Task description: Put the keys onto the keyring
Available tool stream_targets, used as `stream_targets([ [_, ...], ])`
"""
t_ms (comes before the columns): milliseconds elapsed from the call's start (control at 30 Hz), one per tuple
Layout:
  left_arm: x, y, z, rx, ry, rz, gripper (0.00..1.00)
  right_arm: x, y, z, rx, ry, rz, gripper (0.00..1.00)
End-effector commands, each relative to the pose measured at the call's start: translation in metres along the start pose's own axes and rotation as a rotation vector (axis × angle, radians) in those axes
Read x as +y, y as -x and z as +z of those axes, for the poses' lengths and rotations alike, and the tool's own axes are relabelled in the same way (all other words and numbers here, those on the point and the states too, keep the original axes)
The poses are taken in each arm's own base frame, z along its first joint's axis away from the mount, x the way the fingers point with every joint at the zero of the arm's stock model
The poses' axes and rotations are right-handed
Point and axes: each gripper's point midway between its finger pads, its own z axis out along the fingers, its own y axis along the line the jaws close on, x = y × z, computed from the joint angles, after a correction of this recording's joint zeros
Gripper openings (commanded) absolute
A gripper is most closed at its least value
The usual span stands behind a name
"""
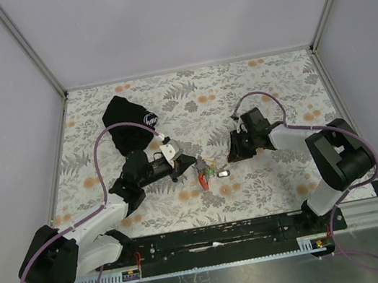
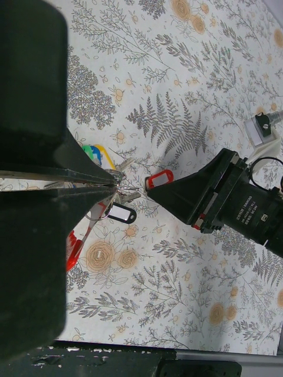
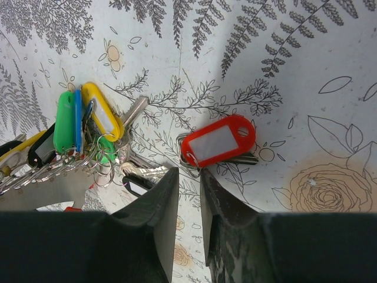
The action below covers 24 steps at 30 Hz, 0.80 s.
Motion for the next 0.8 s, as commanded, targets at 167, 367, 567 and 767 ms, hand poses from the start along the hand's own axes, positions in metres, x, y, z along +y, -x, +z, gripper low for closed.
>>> stream_targets([
  [167,0.004,0.022,0.001,-0.075,0.015,0.044,0.0,-0.001,0.001,0.005,0.018,-0.017,-0.02,0.22],
  [367,0.004,0.022,0.002,-0.076,0.014,0.043,0.0,-0.009,0.001,0.01,0.026,-0.051,-0.014,0.26],
  [567,0.004,0.022,0.002,-0.073,0.013,0.042,0.0,-0.026,0.003,0.013,0.031,-0.14,-0.03,0.23],
  [767,0.005,0.021,0.002,-0.072,0.014,0.042,0.0,-0.039,0.009,0.009,0.025,-0.227,-0.065,0.1],
])
